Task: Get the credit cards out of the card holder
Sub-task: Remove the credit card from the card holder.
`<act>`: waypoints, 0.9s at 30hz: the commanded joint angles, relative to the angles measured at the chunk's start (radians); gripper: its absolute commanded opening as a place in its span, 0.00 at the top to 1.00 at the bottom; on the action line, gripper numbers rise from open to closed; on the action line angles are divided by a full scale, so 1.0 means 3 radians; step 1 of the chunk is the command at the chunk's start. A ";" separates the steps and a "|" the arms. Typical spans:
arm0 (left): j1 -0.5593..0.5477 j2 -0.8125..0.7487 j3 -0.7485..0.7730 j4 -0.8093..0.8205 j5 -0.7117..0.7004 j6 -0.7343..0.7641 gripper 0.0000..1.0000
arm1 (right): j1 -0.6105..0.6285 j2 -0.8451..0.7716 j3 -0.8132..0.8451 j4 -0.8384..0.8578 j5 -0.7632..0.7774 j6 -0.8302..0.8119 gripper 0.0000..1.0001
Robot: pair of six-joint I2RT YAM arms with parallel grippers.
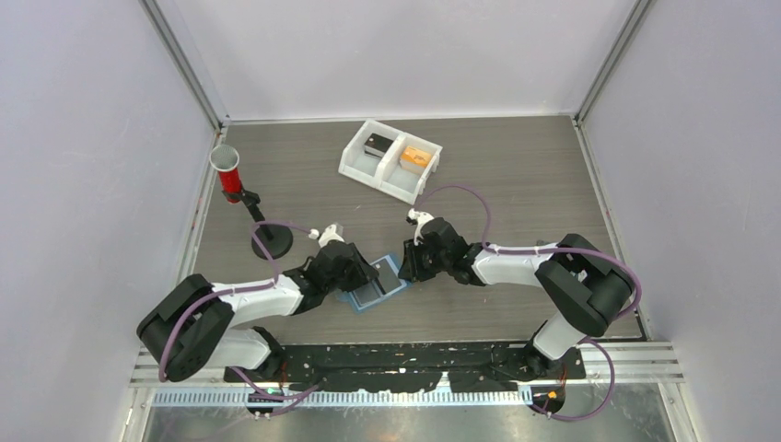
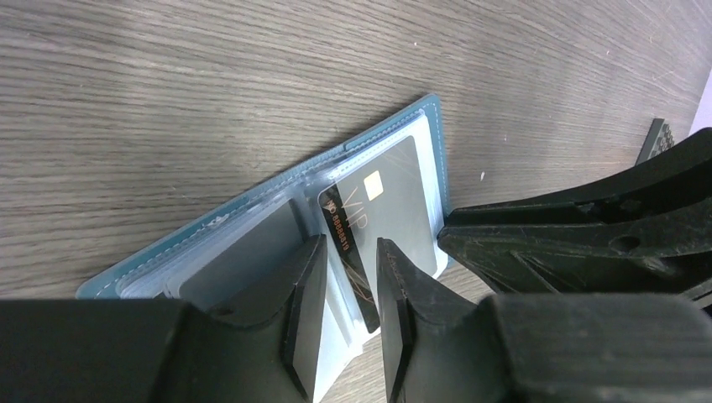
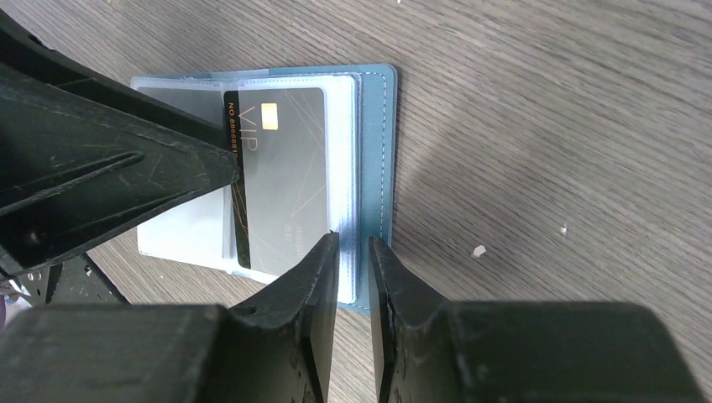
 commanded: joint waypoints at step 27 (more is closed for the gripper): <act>0.0100 -0.0140 0.0005 -0.0237 0.0138 -0.0196 1.00 | -0.0046 -0.0250 -0.0017 -0.0451 0.0115 0.0019 0.73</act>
